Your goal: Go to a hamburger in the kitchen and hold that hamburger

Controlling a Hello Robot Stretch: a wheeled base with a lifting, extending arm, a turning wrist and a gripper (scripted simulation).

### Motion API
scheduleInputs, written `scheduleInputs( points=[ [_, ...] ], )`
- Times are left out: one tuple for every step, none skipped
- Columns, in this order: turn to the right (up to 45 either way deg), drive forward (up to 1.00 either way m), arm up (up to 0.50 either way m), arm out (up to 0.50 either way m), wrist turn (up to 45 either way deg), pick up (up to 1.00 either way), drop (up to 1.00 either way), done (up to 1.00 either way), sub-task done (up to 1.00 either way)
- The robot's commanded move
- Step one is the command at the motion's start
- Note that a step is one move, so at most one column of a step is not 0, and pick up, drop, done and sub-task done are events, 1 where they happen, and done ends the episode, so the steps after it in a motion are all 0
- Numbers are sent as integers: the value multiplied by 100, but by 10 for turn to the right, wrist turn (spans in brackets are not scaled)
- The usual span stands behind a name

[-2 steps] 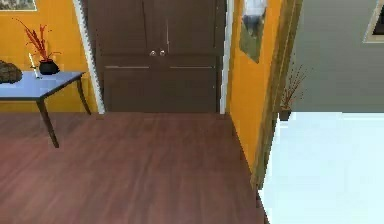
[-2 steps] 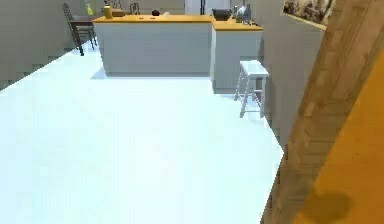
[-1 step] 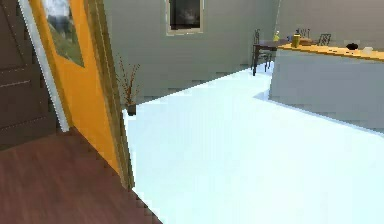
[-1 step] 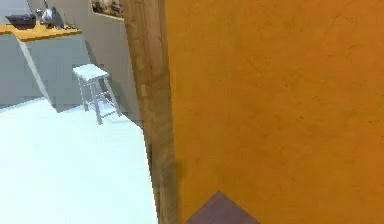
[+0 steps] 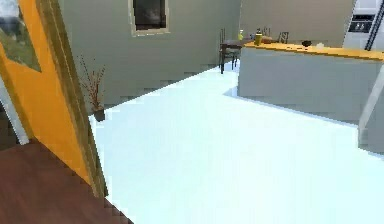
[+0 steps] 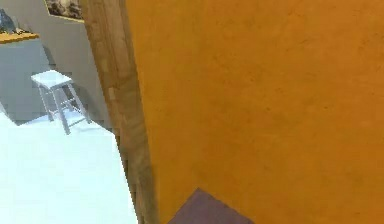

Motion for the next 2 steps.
scheduleInputs(
  points=[
    [0, 30, 0, 0, 0, 0, 0, 0, 0],
    [390, 0, 0, 0, 0, 0, 0, 0, 0]
  ],
)
